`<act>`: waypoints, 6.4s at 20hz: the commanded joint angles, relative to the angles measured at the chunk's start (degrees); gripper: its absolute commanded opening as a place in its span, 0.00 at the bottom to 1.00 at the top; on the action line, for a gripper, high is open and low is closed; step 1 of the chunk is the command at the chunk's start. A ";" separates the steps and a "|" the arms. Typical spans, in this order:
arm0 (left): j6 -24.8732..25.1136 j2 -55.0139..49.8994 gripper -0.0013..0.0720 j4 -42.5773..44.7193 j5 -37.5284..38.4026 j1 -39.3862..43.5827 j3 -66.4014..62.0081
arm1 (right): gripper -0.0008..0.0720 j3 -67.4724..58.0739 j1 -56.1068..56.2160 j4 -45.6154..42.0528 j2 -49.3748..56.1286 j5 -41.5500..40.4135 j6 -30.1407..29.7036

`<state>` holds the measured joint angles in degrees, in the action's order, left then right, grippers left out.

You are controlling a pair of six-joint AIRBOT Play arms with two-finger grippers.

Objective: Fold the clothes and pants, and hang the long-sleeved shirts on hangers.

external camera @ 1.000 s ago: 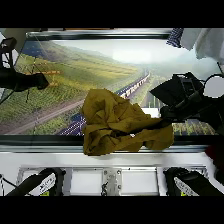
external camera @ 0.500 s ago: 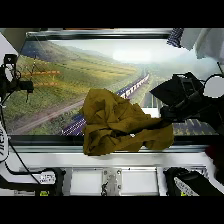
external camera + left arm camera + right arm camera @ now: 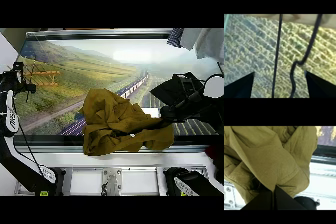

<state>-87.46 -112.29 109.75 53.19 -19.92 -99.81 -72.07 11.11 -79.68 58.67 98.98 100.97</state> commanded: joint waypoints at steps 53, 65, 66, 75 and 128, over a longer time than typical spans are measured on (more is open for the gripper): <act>31.26 14.29 0.03 -32.46 15.65 9.09 -7.06 | 0.03 0.02 -0.02 0.00 0.04 0.02 0.00; 56.37 44.44 0.03 -39.30 30.12 17.49 27.50 | 0.03 0.02 -0.02 0.02 0.04 0.02 -0.02; 59.67 46.23 0.03 -39.26 31.19 18.21 29.55 | 0.03 0.02 -0.02 0.02 0.04 0.02 0.00; 70.10 63.01 0.03 -39.21 32.48 32.30 49.48 | 0.03 0.02 -0.02 0.02 0.04 0.02 0.00; 66.14 43.12 0.03 -54.38 20.06 44.70 45.18 | 0.03 -12.24 26.71 9.27 7.02 -20.61 9.44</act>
<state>-21.39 -69.14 55.42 73.25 24.73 -54.57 -84.25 36.99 -70.46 65.04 79.57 110.04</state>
